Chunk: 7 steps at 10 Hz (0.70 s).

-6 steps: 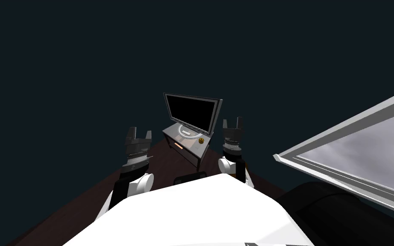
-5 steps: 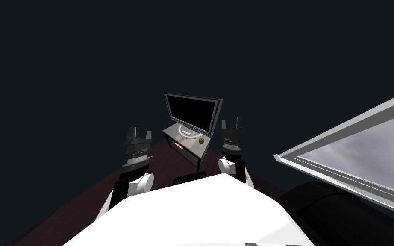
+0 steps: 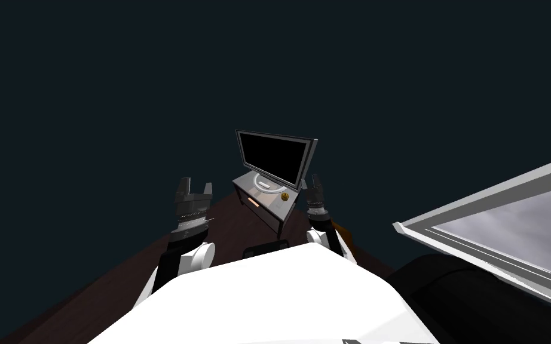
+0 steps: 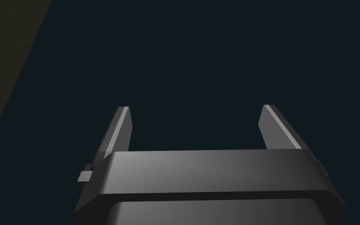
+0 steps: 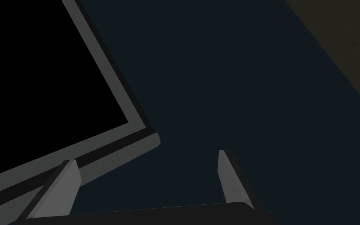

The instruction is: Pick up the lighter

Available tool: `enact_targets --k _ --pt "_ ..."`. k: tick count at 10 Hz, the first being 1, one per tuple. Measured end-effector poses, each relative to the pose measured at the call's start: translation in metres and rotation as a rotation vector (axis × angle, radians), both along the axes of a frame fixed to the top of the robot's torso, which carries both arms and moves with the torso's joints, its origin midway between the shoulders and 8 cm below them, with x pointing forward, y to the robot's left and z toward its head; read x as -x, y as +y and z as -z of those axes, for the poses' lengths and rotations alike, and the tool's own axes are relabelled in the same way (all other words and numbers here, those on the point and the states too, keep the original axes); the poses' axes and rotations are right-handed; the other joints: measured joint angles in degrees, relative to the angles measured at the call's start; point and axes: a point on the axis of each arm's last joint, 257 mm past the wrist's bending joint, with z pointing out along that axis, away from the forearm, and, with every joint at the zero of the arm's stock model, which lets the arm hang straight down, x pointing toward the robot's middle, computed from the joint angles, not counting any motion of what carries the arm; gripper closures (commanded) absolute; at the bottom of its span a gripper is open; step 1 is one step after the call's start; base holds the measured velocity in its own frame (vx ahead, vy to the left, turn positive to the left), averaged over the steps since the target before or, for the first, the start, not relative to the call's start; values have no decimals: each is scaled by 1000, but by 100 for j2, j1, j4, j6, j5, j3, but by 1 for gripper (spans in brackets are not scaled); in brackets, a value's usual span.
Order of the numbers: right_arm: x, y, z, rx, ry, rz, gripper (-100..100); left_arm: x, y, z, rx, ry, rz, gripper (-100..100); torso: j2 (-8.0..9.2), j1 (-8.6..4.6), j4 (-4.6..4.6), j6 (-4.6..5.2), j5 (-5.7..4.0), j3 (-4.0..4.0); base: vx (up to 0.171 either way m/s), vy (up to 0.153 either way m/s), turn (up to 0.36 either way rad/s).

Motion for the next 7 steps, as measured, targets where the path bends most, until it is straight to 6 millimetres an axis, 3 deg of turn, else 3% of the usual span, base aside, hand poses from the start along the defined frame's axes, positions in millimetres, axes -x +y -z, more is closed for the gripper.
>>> enact_targets --k 1,5,7 --pt "-3 9 24 29 69 -14 -100 0 0 0 0 0 0 0 1 3 0 0 1 1 -13 18 44" --pt "-10 15 72 90 195 -31 -100 0 0 0 0 0 0 0 -6 -1 -1 2 0 -3 -4 19 79" --pt "-7 16 112 132 281 -42 -100 0 0 0 0 0 0 0 -6 0 -1 2 0 -3 0 28 119"
